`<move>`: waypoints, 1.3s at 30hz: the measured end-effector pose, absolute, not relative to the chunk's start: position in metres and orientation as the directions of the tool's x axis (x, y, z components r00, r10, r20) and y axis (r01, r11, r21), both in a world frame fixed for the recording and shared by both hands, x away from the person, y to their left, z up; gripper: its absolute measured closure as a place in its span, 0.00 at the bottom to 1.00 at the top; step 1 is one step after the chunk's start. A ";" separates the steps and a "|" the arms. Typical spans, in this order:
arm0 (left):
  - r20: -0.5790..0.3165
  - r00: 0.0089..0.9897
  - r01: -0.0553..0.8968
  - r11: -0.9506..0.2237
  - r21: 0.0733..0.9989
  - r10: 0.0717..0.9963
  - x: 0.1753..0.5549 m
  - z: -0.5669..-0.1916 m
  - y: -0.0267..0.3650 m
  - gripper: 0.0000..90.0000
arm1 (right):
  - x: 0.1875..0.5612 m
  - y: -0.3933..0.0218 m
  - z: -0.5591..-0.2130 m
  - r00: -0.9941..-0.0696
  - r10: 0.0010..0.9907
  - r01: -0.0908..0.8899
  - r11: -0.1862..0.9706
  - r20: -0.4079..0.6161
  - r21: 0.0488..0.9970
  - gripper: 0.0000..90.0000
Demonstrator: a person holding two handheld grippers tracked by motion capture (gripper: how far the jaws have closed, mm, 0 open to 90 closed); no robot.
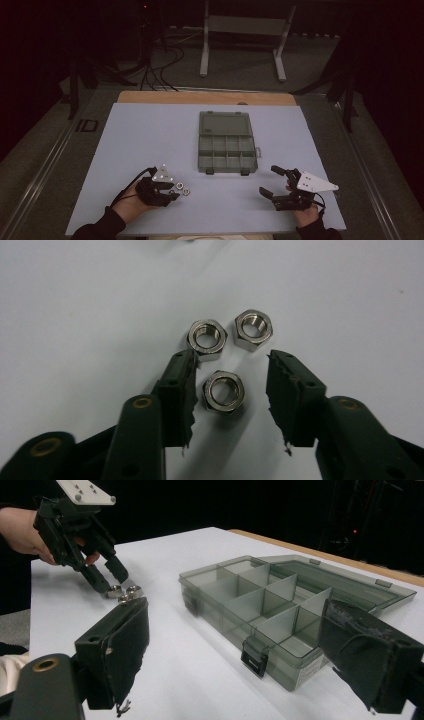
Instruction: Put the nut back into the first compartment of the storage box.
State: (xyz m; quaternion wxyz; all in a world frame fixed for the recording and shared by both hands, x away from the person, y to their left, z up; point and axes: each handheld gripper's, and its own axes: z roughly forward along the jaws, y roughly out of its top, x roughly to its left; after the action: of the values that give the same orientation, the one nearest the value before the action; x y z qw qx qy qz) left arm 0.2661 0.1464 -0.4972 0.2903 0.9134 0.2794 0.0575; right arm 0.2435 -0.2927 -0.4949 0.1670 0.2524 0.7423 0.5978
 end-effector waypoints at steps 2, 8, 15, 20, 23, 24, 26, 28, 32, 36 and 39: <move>-0.060 0.842 0.473 -0.681 0.559 0.535 0.267 -0.498 0.147 0.66 | 0.244 -0.293 -0.495 -0.817 0.574 0.175 0.157 0.054 0.972 0.15; -0.067 0.846 0.472 -0.684 0.556 0.529 0.268 -0.504 0.147 0.68 | 0.244 -0.293 -0.495 -0.816 0.575 0.175 0.157 0.054 0.972 0.15; -0.062 0.847 0.467 -0.684 0.561 0.528 0.269 -0.507 0.148 0.71 | 0.243 -0.293 -0.495 -0.816 0.576 0.174 0.158 0.053 0.972 0.15; -0.030 0.854 0.446 -0.701 0.557 0.519 0.268 -0.507 0.147 0.75 | 0.244 -0.293 -0.495 -0.816 0.575 0.175 0.160 0.052 0.971 0.15; -0.020 0.849 0.452 -0.706 0.545 0.528 0.267 -0.507 0.145 0.78 | 0.244 -0.293 -0.495 -0.817 0.575 0.176 0.160 0.053 0.971 0.15; -0.020 0.849 0.452 -0.706 0.545 0.528 0.267 -0.507 0.145 0.78 | 0.244 -0.293 -0.495 -0.817 0.575 0.176 0.160 0.053 0.971 0.15; -0.006 0.851 0.444 -0.713 0.542 0.525 0.267 -0.506 0.144 0.78 | 0.244 -0.293 -0.495 -0.816 0.575 0.176 0.158 0.054 0.972 0.15; -0.015 0.850 0.449 -0.710 0.543 0.526 0.267 -0.506 0.145 0.78 | 0.244 -0.293 -0.495 -0.815 0.577 0.176 0.157 0.054 0.972 0.15; -0.018 0.849 0.453 -0.708 0.542 0.529 0.265 -0.504 0.146 0.79 | 0.244 -0.293 -0.495 -0.815 0.578 0.175 0.156 0.054 0.972 0.15; -0.013 0.855 0.437 -0.707 0.555 0.518 0.260 -0.495 0.146 0.79 | 0.244 -0.293 -0.495 -0.815 0.577 0.176 0.155 0.055 0.972 0.15; -0.017 0.865 0.422 -0.707 0.568 0.502 0.259 -0.485 0.146 0.79 | 0.244 -0.294 -0.495 -0.815 0.577 0.175 0.156 0.054 0.972 0.15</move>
State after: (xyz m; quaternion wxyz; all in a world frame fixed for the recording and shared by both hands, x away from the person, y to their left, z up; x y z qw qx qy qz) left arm 0.2593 0.1456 -0.4855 0.2892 0.9212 0.2509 0.0693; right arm 0.2435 -0.2935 -0.4947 0.1681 0.2535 0.7414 0.5982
